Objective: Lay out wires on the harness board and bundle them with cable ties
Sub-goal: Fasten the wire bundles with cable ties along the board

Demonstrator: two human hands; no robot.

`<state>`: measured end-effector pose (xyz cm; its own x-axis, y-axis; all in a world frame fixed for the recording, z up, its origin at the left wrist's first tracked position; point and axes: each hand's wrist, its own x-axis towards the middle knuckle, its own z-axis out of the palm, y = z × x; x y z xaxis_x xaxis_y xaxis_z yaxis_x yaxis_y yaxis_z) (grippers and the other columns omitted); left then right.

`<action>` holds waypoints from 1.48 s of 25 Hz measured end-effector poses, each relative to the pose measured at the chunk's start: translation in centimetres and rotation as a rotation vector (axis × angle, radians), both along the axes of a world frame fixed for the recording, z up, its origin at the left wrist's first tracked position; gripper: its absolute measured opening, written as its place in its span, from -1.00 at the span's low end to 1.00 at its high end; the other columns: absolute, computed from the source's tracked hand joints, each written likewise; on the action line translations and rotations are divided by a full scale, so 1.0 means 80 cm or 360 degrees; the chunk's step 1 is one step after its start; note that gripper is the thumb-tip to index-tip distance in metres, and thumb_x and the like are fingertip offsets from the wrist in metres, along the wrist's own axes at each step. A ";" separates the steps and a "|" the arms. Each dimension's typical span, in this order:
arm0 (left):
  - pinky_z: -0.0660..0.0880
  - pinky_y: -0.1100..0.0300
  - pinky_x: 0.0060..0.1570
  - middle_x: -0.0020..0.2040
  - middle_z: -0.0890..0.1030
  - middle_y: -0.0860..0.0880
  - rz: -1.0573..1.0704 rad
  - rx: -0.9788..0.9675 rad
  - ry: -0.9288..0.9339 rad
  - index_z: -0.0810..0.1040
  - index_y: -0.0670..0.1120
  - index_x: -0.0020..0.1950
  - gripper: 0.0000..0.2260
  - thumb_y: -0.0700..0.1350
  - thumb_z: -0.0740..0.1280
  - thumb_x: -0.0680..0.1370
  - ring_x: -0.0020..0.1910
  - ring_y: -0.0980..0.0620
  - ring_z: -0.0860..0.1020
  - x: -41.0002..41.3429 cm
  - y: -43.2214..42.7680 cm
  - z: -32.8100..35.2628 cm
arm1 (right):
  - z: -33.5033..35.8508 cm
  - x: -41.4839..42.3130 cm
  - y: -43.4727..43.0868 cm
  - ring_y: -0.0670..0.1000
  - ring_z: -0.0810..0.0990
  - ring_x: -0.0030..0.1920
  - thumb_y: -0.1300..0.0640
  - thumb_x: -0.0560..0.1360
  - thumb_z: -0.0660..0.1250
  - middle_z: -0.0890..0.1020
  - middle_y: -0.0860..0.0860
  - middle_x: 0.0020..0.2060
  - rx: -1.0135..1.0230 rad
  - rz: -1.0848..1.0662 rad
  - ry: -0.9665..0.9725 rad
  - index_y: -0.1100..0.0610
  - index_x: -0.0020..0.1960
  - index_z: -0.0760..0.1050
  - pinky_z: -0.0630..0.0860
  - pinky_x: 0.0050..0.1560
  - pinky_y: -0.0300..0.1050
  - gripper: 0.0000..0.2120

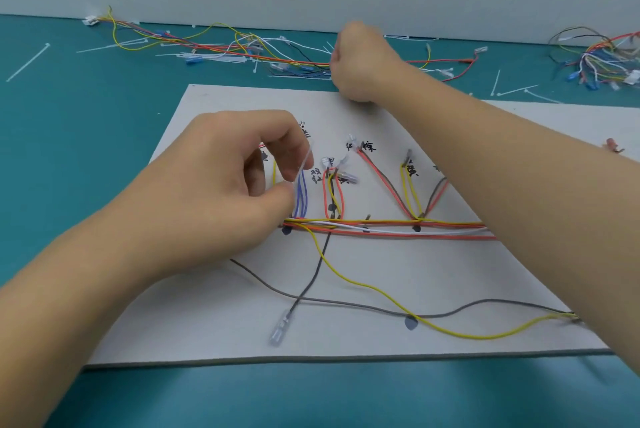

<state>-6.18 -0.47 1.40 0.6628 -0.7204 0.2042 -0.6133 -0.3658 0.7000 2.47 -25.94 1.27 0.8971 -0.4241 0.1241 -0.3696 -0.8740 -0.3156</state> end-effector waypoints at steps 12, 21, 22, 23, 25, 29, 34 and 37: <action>0.26 0.30 0.09 0.04 0.53 0.31 0.0017 0.0367 -0.0121 0.44 0.27 0.10 -0.65 0.08 0.34 0.33 0.07 0.22 0.41 -0.022 -0.011 -0.002 | 0.056 -0.208 0.097 -0.02 0.42 -0.34 0.32 0.66 0.23 0.58 0.04 -0.30 0.1595 0.0268 -0.0759 0.15 -0.14 0.52 0.36 -0.35 -0.14 -0.77; 0.25 0.36 -0.09 0.06 0.31 0.56 0.0056 0.0454 -0.0095 0.52 0.19 -0.03 -0.70 0.05 0.26 0.25 0.02 0.42 0.36 -0.022 -0.012 0.000 | 0.036 -0.224 0.065 -0.02 0.60 -0.36 0.35 0.62 0.30 0.65 0.13 -0.28 0.1360 0.0113 -0.0764 0.25 -0.01 0.58 0.58 -0.31 -0.15 -0.89; 0.25 0.36 -0.09 0.06 0.33 0.53 0.0066 0.0447 -0.0083 0.53 0.18 -0.04 -0.71 0.05 0.25 0.26 0.01 0.41 0.37 -0.022 -0.011 0.000 | 0.036 -0.223 0.063 -0.01 0.61 -0.36 0.36 0.62 0.30 0.65 0.15 -0.26 0.1325 0.0107 -0.0745 0.26 0.00 0.59 0.61 -0.29 -0.14 -0.90; 0.24 0.37 -0.08 0.06 0.33 0.51 0.0072 0.0437 -0.0081 0.53 0.18 -0.05 -0.72 0.05 0.25 0.26 0.03 0.41 0.36 -0.023 -0.012 0.000 | 0.036 -0.224 0.061 -0.01 0.63 -0.35 0.37 0.61 0.30 0.65 0.16 -0.25 0.1297 0.0105 -0.0733 0.26 0.00 0.60 0.63 -0.27 -0.12 -0.89; 0.20 0.42 -0.06 0.06 0.35 0.48 0.0072 0.0413 -0.0111 0.54 0.15 -0.06 -0.73 0.03 0.24 0.26 0.06 0.44 0.32 -0.025 -0.013 -0.001 | 0.038 -0.225 0.060 -0.01 0.64 -0.35 0.39 0.60 0.30 0.66 0.16 -0.26 0.1264 0.0114 -0.0734 0.25 -0.02 0.61 0.68 -0.22 -0.07 -0.87; 0.22 0.38 -0.01 -0.18 0.49 0.20 0.0125 0.0422 -0.0166 0.53 0.14 -0.09 -0.74 0.01 0.21 0.26 0.09 0.42 0.30 -0.029 -0.016 -0.003 | 0.051 -0.231 0.060 0.00 0.71 -0.33 0.38 0.52 0.33 0.69 0.09 -0.32 0.1119 0.0204 -0.0860 0.15 -0.10 0.63 0.70 -0.23 -0.06 -0.82; 0.27 0.08 0.02 -0.17 0.52 0.21 0.0193 0.0426 -0.0182 0.53 0.15 -0.12 -0.77 0.02 0.22 0.26 0.00 0.26 0.41 -0.031 -0.020 -0.002 | 0.052 -0.239 0.055 0.02 0.74 -0.29 0.33 0.50 0.35 0.69 0.07 -0.31 0.0981 0.0217 -0.0838 0.08 -0.14 0.62 0.71 -0.21 -0.06 -0.82; 0.32 0.05 0.05 -0.17 0.52 0.20 0.0220 0.0428 -0.0167 0.54 0.13 -0.14 -0.81 0.05 0.23 0.29 -0.04 0.20 0.42 -0.033 -0.023 -0.001 | 0.046 -0.237 0.049 -0.03 0.74 -0.31 0.37 0.50 0.36 0.70 0.08 -0.30 0.0846 0.0097 -0.0749 0.08 -0.16 0.61 0.71 -0.22 -0.10 -0.79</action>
<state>-8.82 -2.34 1.29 0.7434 -0.6626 0.0909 -0.6086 -0.6140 0.5026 -16.48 -22.03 4.93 0.8231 -0.4855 0.2945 -0.0444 -0.5720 -0.8191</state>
